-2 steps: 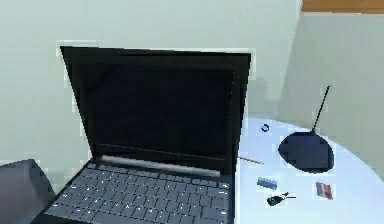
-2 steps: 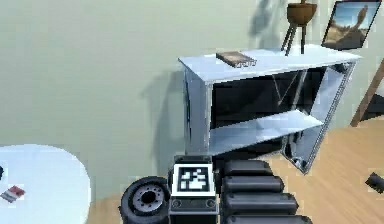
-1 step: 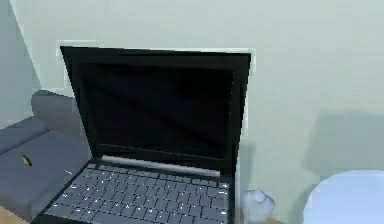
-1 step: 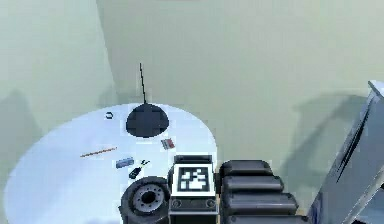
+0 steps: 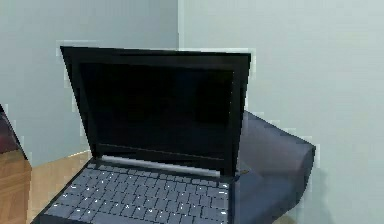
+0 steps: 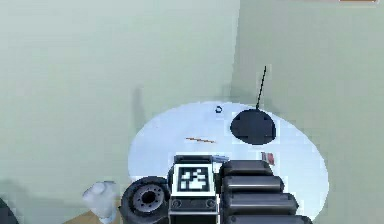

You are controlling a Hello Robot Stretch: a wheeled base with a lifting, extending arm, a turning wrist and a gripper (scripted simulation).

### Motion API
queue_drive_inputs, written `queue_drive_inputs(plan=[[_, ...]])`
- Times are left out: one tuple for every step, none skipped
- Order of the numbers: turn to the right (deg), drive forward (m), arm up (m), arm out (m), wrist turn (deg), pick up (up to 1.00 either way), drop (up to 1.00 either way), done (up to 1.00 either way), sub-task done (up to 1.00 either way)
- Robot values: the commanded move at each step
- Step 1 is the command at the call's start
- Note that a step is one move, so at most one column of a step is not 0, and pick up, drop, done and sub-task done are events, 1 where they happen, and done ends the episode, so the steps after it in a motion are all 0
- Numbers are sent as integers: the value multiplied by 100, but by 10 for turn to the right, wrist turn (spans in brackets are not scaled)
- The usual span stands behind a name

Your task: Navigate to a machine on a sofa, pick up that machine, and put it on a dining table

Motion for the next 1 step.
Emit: queue_drive_inputs(plan=[[0, 0, 0, 48, 0, 0, 0, 0, 0]])
